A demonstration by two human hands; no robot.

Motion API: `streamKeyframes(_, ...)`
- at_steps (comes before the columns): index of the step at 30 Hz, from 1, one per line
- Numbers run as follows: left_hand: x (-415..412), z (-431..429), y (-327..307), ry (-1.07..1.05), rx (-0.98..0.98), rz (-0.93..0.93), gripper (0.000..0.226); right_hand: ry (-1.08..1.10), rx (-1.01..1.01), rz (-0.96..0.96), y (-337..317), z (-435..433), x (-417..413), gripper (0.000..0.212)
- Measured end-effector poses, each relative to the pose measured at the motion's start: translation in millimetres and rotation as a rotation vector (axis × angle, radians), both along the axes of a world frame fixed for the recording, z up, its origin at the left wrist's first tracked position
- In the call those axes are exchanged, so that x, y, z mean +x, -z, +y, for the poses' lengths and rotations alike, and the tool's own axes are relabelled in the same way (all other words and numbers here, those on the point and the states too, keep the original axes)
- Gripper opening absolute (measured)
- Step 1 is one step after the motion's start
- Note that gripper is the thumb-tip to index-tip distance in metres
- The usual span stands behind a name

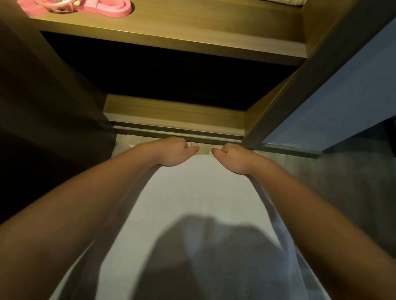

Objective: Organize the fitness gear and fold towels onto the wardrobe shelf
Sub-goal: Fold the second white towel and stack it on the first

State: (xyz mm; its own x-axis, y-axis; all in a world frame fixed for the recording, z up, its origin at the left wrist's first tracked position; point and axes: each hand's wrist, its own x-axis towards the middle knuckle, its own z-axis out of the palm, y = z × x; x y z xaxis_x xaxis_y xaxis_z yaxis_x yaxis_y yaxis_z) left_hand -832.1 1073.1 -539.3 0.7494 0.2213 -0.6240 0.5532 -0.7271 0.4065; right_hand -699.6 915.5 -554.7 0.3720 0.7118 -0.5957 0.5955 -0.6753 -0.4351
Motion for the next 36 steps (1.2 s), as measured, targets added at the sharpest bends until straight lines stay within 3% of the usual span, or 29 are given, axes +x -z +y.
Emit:
streamKeyframes(6, -25.6, 15.5, 7.9, -0.141, 0.098, -0.086, 0.063, 0.107, -0.016, -0.107, 0.8, -27.0, 9.2, 0.058)
streamKeyframes(11, -40.2, -4.0, -9.2, -0.155, 0.433, -0.183, 0.050, 0.161, 0.019, -0.368, -14.5, -38.1, -10.3, 0.052)
streamKeyframes(15, -64.6, -42.0, -28.1, -0.075, 0.352, -0.351, 0.053, 0.113, 0.195, -0.347, -33.1, -58.1, -49.4, 0.051)
streamKeyframes(20, -111.3, -86.2, -24.4, 0.078, 0.321, -0.240, 0.060, -0.093, 0.103, -0.328, -33.8, -93.8, -99.5, 0.065)
streamKeyframes(24, -136.8, -76.6, -20.4, -0.063, 0.243, -0.248, 0.061, 0.002, 0.091, -0.250, -36.8, -119.3, -97.5, 0.065)
streamKeyframes(29, -157.1, -76.7, -38.1, -0.400, 0.201, -0.076, 0.064, 0.318, -0.065, -0.168, -55.2, -139.8, -100.1, 0.065)
streamKeyframes(31, -167.3, -90.2, -46.9, -0.312, 0.260, -0.228, 0.067, 0.290, -0.038, -0.276, -64.5, -144.7, -116.3, 0.067)
streamKeyframes(33, -179.4, -115.1, -54.6, -0.108, 0.237, -0.396, 0.070, 0.125, 0.078, -0.333, -69.9, -151.1, -145.1, 0.072)
streamKeyframes(36, -196.0, -139.0, -55.1, -0.008, 0.244, -0.292, 0.077, -0.028, 0.079, -0.349, -71.8, -165.5, -173.7, 0.081)
